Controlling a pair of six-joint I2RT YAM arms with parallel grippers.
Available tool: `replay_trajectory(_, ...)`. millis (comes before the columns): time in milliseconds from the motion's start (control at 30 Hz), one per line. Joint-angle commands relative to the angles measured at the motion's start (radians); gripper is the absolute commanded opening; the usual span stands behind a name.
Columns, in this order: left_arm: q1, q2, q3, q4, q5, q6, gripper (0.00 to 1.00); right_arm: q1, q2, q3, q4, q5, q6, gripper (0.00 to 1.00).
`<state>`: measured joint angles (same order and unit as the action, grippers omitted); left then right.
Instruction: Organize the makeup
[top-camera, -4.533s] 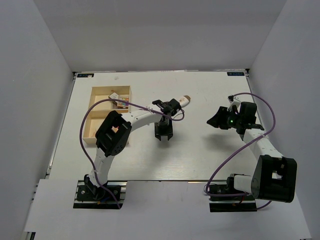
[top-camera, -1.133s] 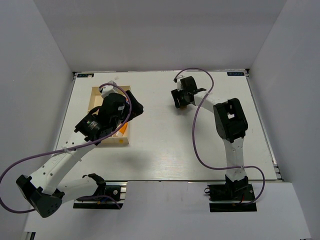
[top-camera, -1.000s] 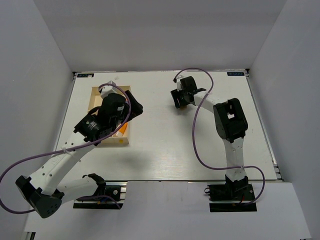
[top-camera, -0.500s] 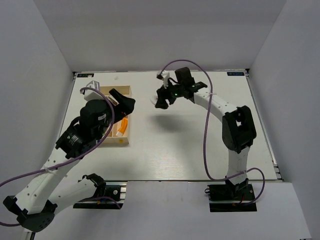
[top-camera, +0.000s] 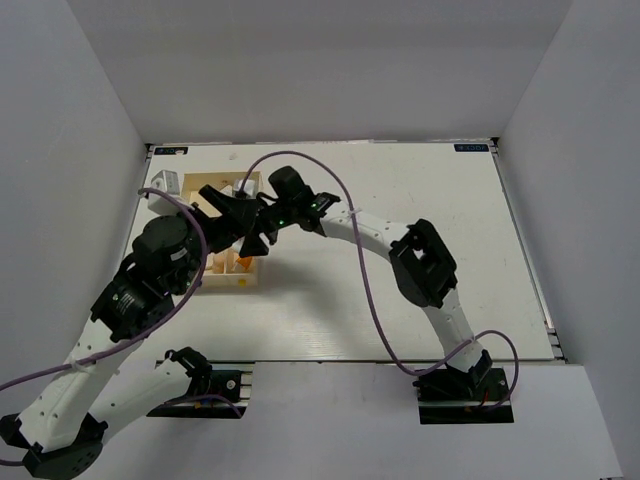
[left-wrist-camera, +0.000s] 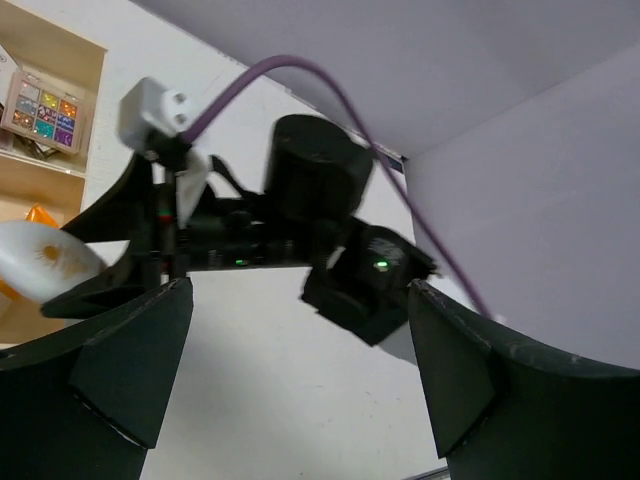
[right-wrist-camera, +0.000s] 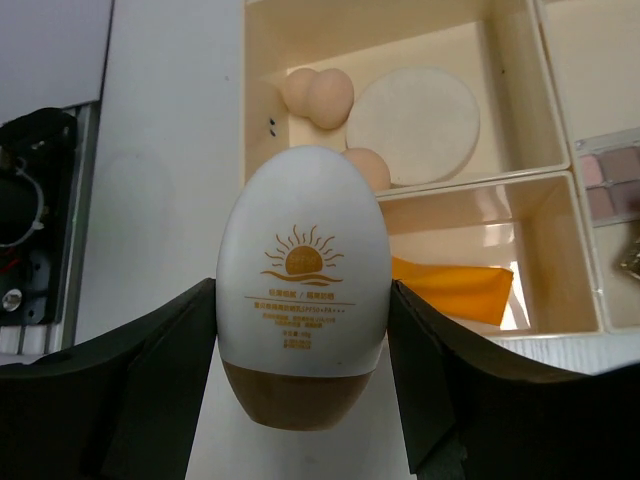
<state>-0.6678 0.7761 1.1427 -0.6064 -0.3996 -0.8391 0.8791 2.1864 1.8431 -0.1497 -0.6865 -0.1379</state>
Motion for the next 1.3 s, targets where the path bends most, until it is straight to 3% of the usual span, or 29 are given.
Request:
replay_trajectory(0,-0.004,-0.046,-0.018,-0.010,0.008,-0.006,0.98,0.017,0.045,0.059,0.133,0.073,0.072,0.10)
replay_trajectory(467,-0.004,-0.077,-0.012,-0.067,0.034,-0.009,0.98,0.063,0.150,0.102,0.306,0.194,0.210,0.14)
replay_trajectory(567,-0.004,-0.077,-0.014,-0.072,0.036,-0.006,0.98,0.069,0.167,0.100,0.331,0.205,0.235,0.19)
replay_trajectory(700,-0.004,-0.078,-0.009,-0.081,0.036,0.001,0.98,0.072,0.170,0.082,0.322,0.212,0.202,0.42)
replay_trajectory(833,-0.004,-0.084,-0.017,-0.078,0.028,0.009,0.98,0.070,0.162,0.058,0.306,0.228,0.173,0.57)
replay_trajectory(1267,-0.004,-0.047,-0.026,-0.027,0.036,0.040,0.98,0.058,0.101,0.007,0.279,0.249,0.109,0.81)
